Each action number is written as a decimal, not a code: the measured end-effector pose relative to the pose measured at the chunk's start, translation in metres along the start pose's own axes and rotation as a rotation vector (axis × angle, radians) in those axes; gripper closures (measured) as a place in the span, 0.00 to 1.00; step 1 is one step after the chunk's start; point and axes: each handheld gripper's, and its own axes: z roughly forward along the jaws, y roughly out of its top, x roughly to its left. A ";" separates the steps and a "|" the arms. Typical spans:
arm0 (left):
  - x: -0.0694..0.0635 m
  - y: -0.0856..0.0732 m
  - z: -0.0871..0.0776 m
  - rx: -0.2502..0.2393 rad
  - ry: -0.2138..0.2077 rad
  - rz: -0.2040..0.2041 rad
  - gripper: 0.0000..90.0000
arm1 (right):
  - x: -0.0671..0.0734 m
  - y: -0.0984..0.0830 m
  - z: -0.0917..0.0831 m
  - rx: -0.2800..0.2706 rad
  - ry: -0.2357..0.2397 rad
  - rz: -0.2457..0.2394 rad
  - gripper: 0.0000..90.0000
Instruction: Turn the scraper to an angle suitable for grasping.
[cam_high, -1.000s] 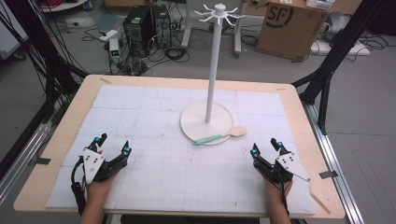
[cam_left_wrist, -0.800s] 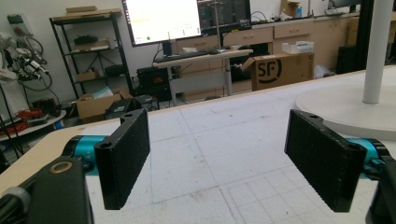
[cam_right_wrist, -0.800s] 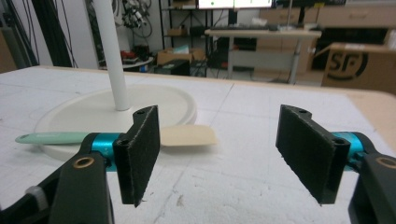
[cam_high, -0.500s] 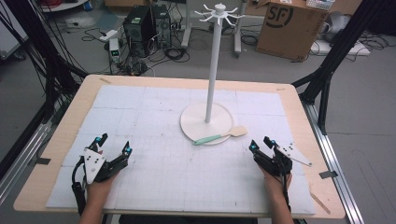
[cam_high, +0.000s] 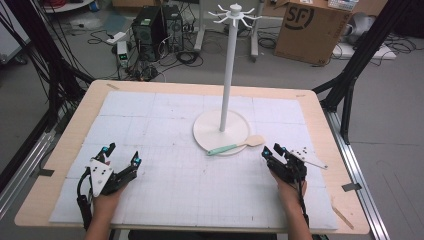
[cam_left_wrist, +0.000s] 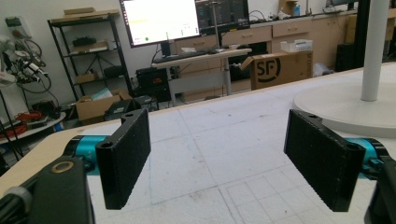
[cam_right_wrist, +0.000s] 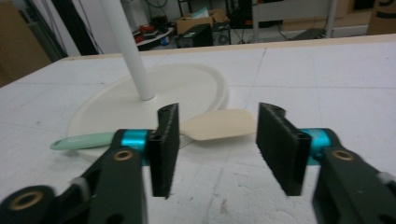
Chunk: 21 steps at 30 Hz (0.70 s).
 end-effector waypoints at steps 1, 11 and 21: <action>0.000 0.000 0.000 0.001 0.000 0.000 0.26 | 0.000 0.000 0.001 -0.003 -0.002 -0.002 0.69; 0.000 0.000 0.000 0.000 0.000 -0.003 0.26 | 0.019 0.012 0.024 0.089 0.060 -0.083 1.00; 0.000 0.000 0.000 0.000 -0.001 -0.005 0.27 | 0.038 0.023 0.048 0.212 0.083 -0.139 1.00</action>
